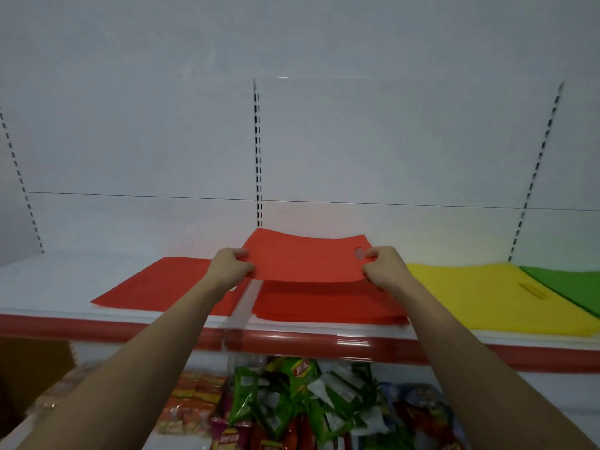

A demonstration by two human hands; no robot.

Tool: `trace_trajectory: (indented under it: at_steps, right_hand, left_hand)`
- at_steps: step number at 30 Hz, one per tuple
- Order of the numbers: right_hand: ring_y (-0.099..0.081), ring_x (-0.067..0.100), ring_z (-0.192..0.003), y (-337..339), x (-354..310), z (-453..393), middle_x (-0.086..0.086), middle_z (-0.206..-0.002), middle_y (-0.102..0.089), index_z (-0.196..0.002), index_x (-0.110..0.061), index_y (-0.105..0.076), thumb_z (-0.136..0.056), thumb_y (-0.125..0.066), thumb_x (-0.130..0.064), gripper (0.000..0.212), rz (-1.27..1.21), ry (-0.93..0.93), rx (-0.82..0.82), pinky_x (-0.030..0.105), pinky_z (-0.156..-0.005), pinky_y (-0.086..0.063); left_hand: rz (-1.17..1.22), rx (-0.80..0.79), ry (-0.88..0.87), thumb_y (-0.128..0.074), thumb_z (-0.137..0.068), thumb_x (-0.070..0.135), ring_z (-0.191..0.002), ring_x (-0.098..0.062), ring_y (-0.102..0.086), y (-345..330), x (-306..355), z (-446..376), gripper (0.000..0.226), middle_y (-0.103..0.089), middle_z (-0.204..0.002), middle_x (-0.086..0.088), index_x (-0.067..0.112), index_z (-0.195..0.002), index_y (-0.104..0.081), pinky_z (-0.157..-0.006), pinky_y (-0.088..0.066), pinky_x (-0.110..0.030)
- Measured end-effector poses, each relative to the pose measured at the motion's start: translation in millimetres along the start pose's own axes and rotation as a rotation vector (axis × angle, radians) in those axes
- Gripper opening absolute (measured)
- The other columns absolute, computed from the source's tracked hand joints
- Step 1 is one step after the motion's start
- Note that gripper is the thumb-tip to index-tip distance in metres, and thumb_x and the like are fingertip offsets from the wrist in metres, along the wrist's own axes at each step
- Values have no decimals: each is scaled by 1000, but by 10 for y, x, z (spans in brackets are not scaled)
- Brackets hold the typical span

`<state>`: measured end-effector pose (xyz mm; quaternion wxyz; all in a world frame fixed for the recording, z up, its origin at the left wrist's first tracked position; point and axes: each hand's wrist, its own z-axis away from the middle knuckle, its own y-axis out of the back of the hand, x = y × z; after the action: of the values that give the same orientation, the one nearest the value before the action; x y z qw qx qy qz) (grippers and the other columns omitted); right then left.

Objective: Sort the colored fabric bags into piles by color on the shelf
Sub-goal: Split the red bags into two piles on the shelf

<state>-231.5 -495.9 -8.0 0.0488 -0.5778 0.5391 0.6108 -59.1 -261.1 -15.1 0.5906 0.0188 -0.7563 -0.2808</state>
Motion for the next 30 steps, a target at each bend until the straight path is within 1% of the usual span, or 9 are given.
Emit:
trace_trajectory:
  at_steps: [3, 5, 9, 12, 14, 18, 23, 28, 30]
  right_hand:
    - [-64, 30, -94, 88, 233, -9, 18, -106, -70, -112, -5, -68, -81, -55, 1, 35, 99, -56, 12, 30, -76, -47]
    - [-63, 33, -101, 101, 365, 6, 17, -107, -69, -108, -5, -69, -81, -58, -2, 28, 173, -95, 9, 32, -81, -49]
    - [-61, 34, -106, 54, 559, 32, 17, -113, -66, -111, -5, -64, -84, -61, -11, 28, 308, -155, -44, 33, -83, -49]
    - [-43, 34, -125, 69, 568, 80, 15, -133, -48, -122, -13, -56, -88, -58, -23, 36, 472, -220, -52, 39, -96, -42]
    - [-33, 34, -130, 133, 502, 93, 15, -136, -39, -127, -15, -52, -91, -56, -27, 38, 487, -203, 34, 44, -100, -37]
    - [-35, 36, -128, 252, 295, 26, 16, -134, -41, -129, -13, -51, -92, -53, -20, 37, 410, -75, 193, 45, -97, -39]
    - [-51, 35, -118, 206, 10, -24, 13, -129, -54, -128, -11, -53, -94, -50, -28, 38, 337, 15, 129, 40, -91, -44]
    - [-63, 35, -86, -91, -349, 51, 15, -87, -68, -82, -5, -62, -91, -50, -30, 30, 305, 16, 82, 33, -68, -43]
    - [-63, 35, -82, -321, -513, 80, 15, -82, -68, -79, -4, -63, -90, -51, -33, 33, 311, 19, 45, 33, -69, -46]
  left_hand:
    - [-112, -64, 29, -77, -73, 19, -107, -24, -64, -214, -67, 9, 64, -67, -121, -9, 9, -133, -59, -101, -47, -38]
    - [-217, -92, 55, -76, -65, 36, -113, -25, -61, -338, -145, -15, 72, -66, -126, -4, 20, -133, -60, -105, -44, -43]
    - [-545, -73, 45, -68, -85, 45, -129, -26, -47, -538, -209, 40, 56, -56, -138, -2, 32, -137, -54, -109, -33, -44]
    - [-685, -107, 13, -59, -90, 52, -139, -27, -34, -604, -222, 70, 58, -46, -147, -1, 31, -143, -46, -111, -27, -48]
    - [-734, -118, -41, -51, -94, 55, -145, -26, -24, -586, -198, 57, 59, -37, -154, 3, 33, -147, -40, -113, -22, -52]
    - [-711, -56, -139, -44, -96, 57, -147, -24, -18, -445, -87, -9, 58, -28, -159, 9, 34, -149, -37, -114, -17, -55]
    - [-661, 31, -204, -46, -96, 53, -143, -25, -25, -180, -36, -88, 53, -40, -153, 6, 32, -144, -46, -110, -22, -52]
    - [-619, 84, -238, -50, -94, 48, -122, -25, -52, 196, -192, -246, 36, -63, -128, 2, 31, -123, -64, -100, -42, -42]
    - [-609, 97, -246, -51, -93, 44, -109, -24, -59, 410, -298, -295, 29, -69, -115, 4, 30, -112, -68, -92, -48, -39]
